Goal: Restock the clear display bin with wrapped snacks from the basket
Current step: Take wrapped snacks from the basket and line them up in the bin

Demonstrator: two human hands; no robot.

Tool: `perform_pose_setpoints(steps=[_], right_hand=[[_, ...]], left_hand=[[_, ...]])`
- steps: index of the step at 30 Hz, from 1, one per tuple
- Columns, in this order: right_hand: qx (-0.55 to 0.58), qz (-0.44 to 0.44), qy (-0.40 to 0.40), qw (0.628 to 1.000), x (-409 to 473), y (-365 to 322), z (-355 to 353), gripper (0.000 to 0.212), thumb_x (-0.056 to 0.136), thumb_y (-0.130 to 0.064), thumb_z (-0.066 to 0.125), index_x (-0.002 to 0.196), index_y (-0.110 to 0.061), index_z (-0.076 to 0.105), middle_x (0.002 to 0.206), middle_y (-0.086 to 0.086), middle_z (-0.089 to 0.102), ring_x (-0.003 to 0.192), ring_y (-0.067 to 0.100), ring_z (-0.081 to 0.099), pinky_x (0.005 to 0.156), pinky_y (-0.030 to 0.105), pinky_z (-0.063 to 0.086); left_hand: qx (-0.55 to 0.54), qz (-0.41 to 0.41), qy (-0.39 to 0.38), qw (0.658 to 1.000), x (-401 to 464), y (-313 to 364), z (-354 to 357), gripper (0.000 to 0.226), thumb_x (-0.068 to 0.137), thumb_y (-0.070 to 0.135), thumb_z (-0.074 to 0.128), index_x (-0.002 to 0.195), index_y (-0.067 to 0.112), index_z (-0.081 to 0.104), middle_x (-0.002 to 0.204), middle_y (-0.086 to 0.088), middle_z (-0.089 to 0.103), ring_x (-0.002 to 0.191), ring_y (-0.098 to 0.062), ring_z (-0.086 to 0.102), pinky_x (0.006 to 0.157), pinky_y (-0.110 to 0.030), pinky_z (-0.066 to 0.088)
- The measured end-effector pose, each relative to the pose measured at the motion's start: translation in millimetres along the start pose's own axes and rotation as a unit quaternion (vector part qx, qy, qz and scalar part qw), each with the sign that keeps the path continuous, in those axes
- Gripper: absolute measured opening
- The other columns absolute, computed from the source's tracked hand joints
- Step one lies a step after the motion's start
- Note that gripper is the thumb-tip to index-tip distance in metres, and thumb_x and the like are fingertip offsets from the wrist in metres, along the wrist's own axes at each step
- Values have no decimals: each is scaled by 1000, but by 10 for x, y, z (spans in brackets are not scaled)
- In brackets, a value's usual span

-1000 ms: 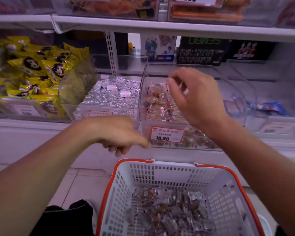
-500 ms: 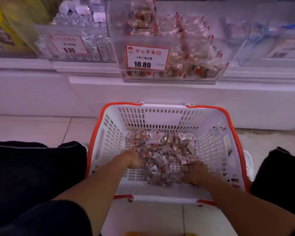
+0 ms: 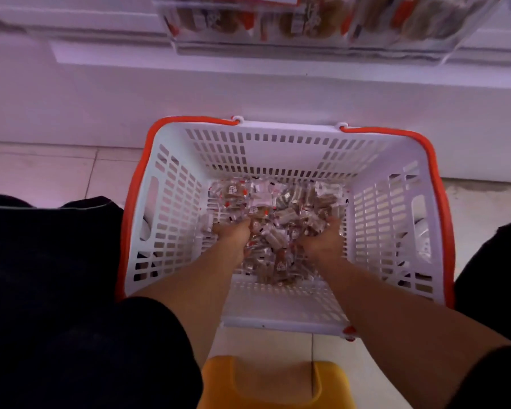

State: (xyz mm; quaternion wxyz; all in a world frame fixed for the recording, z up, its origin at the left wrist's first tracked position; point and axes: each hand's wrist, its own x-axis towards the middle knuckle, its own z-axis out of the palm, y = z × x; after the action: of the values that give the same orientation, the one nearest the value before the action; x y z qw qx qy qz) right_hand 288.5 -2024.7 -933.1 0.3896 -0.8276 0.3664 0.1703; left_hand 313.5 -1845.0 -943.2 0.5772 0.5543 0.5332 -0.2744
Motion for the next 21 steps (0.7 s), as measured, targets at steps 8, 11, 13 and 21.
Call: perform_pose_setpoints(steps=[8, 11, 13, 21], right_hand=[[293, 120, 46, 947, 78, -71, 12, 30, 95, -26, 61, 120, -11, 68, 101, 12, 70, 75, 21, 60, 57, 20, 50], [250, 119, 43, 960, 114, -57, -74, 22, 95, -7, 56, 111, -5, 71, 110, 19, 70, 89, 31, 64, 76, 32, 57], [272, 91, 4, 958, 68, -99, -142, 27, 94, 6, 51, 117, 5, 64, 109, 24, 65, 78, 29, 59, 62, 22, 55], [273, 43, -159, 948, -281, -325, -342, 69, 87, 14, 61, 142, -21, 37, 117, 11, 58, 106, 37, 62, 59, 48, 59]], left_hand=[[-54, 5, 14, 998, 195, 40, 10, 46, 96, 25, 64, 137, 14, 45, 118, -11, 64, 95, -27, 64, 83, -44, 56], [44, 40, 19, 998, 162, 62, -53, 56, 94, 24, 65, 141, 6, 41, 132, -15, 59, 107, -30, 63, 87, -42, 55], [80, 49, -6, 996, 108, 74, -100, 54, 96, 17, 57, 145, 3, 42, 141, -17, 55, 114, -30, 63, 90, -41, 55], [38, 48, -41, 997, -268, 54, -323, 24, 98, -4, 49, 122, -4, 55, 80, -15, 57, 57, -19, 50, 45, -27, 42]])
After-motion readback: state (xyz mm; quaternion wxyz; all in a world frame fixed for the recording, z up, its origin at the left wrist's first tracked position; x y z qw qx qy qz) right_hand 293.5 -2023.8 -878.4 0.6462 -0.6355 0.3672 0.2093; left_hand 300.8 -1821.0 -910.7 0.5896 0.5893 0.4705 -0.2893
